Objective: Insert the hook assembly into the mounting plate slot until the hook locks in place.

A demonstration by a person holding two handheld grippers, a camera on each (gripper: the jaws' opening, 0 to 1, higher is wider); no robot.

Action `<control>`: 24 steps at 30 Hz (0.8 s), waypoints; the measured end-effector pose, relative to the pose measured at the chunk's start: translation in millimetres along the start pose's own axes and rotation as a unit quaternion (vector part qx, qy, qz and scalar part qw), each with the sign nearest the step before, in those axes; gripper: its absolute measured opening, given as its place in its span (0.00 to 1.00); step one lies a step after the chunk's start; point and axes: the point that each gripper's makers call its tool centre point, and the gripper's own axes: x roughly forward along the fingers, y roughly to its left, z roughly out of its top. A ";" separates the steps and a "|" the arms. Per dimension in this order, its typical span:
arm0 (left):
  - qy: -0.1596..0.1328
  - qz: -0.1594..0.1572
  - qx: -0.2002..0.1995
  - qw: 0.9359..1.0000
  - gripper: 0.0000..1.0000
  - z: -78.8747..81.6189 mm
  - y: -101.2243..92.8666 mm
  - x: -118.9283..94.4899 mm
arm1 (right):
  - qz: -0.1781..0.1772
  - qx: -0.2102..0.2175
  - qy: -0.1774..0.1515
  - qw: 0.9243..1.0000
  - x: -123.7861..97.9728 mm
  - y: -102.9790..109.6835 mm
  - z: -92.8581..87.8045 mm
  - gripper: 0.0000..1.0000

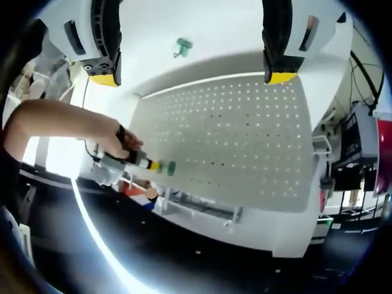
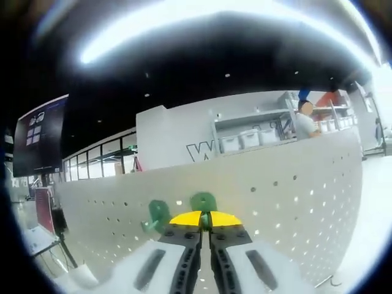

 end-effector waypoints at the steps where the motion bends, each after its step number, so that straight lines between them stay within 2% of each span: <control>1: 0.000 -0.001 0.000 1.000 0.98 -0.1 -0.4 0.0 | -0.001 -0.002 0.001 1.000 0.4 -0.3 -0.5 0.00; 7: -0.001 0.000 -0.002 1.000 0.98 -0.3 -1.4 -1.9 | -0.004 -0.020 0.004 1.000 1.7 -0.9 -2.0 0.00; 9: 0.012 0.003 -0.006 1.000 0.97 -6.1 0.6 -3.2 | -0.005 -0.029 0.008 1.000 2.3 -0.9 -1.9 0.01; 12: 0.016 0.009 -0.007 1.000 0.98 -8.9 2.8 -5.4 | -0.006 -0.055 0.015 0.998 1.5 -0.8 -3.2 0.01; 15: 0.017 0.010 -0.009 1.000 0.98 -9.6 3.7 -8.1 | -0.007 -0.036 0.017 0.999 1.5 -3.0 -2.2 0.06; 19: 0.019 0.010 -0.010 1.000 0.99 -9.6 3.6 -10.4 | -0.003 -0.032 0.012 0.999 0.3 -2.0 5.4 0.09; 21: 0.015 0.009 -0.013 1.000 0.99 -7.5 3.4 -11.5 | -0.005 -0.045 -0.003 0.999 -3.7 -1.4 17.2 0.10; 24: 0.014 0.009 -0.008 1.000 0.99 -5.9 2.6 -12.7 | -0.003 -0.049 -0.015 0.999 -8.5 -1.0 30.3 0.19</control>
